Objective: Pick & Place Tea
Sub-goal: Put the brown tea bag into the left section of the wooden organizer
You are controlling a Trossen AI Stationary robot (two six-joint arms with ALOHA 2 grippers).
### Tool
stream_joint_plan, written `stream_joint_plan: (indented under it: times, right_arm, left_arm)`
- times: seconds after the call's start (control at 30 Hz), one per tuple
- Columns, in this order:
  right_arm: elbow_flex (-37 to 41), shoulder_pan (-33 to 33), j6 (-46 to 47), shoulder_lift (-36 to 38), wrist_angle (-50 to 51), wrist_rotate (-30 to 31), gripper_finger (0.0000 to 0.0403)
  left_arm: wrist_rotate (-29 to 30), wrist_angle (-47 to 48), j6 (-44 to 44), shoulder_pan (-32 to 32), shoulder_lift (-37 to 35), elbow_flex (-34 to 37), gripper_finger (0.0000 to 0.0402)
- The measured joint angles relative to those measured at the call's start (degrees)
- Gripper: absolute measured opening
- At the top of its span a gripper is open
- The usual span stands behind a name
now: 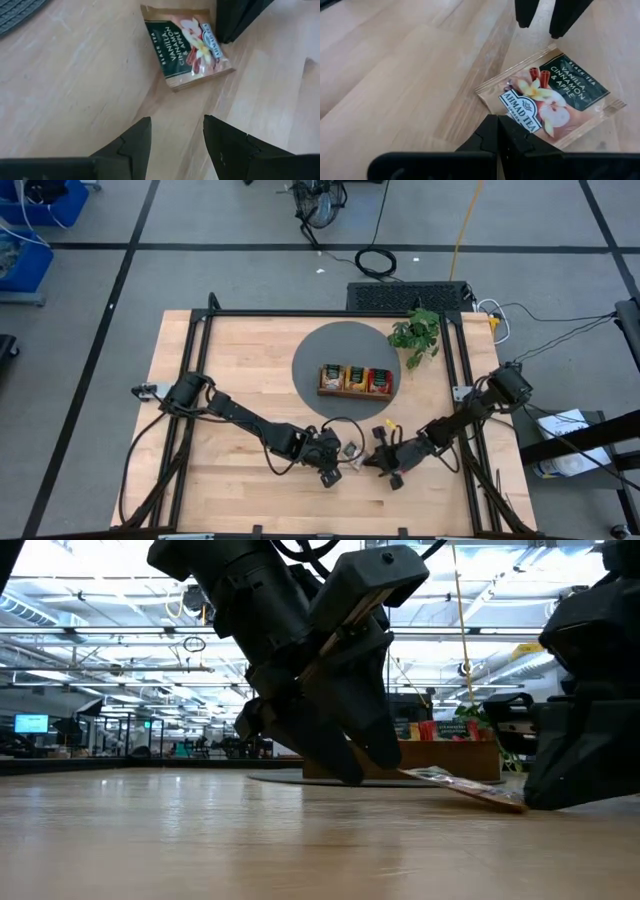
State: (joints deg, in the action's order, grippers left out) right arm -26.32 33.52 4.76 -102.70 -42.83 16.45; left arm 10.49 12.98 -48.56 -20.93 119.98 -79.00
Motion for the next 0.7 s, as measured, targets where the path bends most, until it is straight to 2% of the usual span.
stream_joint_plan:
  times: [0.3, 0.7]
  right_arm:
    - [1.1, -1.5, 1.7, -0.7, 0.4, -1.7, 0.0000]
    - [1.5, -1.6, 1.8, -0.8, 0.5, -1.6, 0.0000]
  left_arm:
    - [-0.2, -4.2, 4.6, 1.6, 0.0, 0.0, 0.0182]
    - [-6.0, -7.6, 3.4, 5.9, 2.2, -0.1, 0.0182]
